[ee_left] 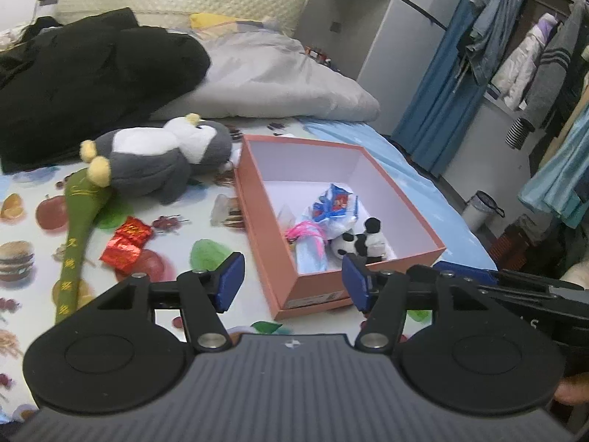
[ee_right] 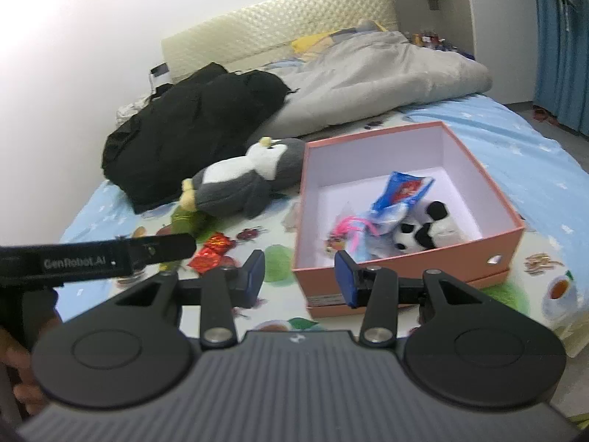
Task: Organize soft objects
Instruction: 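Withdraw both tools from the box toward the remaining items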
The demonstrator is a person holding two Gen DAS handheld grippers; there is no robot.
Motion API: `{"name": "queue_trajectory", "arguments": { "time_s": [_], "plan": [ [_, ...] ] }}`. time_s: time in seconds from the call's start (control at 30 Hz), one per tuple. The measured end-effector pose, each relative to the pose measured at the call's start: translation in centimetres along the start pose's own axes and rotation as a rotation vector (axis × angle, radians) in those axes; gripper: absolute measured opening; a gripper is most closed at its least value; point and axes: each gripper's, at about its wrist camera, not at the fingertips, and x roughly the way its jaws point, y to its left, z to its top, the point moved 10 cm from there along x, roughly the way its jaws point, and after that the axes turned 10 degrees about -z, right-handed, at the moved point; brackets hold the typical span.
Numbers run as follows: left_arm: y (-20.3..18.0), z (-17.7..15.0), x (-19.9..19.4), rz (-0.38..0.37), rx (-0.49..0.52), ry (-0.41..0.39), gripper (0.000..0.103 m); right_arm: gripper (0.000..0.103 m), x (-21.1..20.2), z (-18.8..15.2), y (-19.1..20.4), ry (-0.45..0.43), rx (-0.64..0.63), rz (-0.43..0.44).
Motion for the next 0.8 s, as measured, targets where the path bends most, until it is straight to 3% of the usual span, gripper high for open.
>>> {"name": "queue_trajectory", "arguments": {
  "time_s": [0.2,0.43,0.8],
  "plan": [
    [2.6,-1.9,-2.5,0.051,-0.04,-0.016,0.066,0.045,-0.2,-1.0,3.1,-0.004,-0.04,0.04],
    [5.6,-4.7,-4.6,0.139,-0.044,-0.006,0.069,0.045,0.4,-4.4,5.8,0.027,-0.086,0.075],
    [11.2,-6.2,-4.3,0.189,-0.139,0.002,0.069,0.045,3.0,-5.7,8.0,0.056,-0.112,0.062]
  ]
}}
